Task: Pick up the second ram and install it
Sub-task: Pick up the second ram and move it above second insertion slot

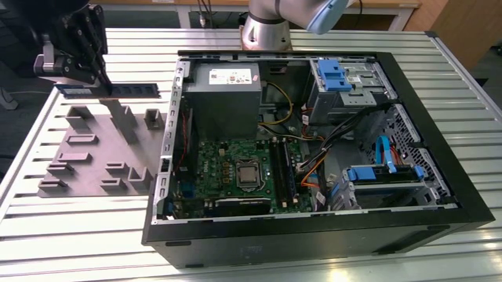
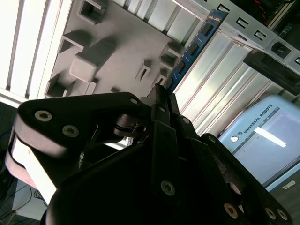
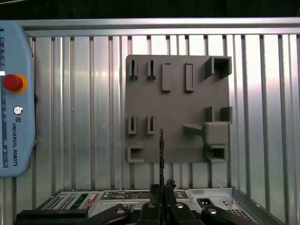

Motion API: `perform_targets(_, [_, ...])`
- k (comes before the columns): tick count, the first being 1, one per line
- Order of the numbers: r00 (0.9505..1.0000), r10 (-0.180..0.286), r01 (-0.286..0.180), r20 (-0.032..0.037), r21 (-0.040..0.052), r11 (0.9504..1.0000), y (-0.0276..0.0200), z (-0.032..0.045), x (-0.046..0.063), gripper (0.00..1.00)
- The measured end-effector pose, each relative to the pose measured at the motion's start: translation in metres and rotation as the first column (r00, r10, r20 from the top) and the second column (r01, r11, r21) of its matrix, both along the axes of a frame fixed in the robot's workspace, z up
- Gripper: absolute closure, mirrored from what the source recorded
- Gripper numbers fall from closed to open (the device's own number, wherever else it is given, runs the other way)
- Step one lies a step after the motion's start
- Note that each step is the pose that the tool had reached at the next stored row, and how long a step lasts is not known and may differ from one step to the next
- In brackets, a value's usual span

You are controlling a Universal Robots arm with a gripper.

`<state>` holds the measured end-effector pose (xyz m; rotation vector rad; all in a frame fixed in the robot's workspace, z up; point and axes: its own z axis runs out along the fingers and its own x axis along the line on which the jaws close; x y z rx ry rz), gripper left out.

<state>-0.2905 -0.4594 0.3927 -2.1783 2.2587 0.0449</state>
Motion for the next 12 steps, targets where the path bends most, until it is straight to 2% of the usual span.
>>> perform_targets(12, [1.0,0.0,0.0,0.0001,0.0,1.0,0.0,0.0,0.0066,0.86])
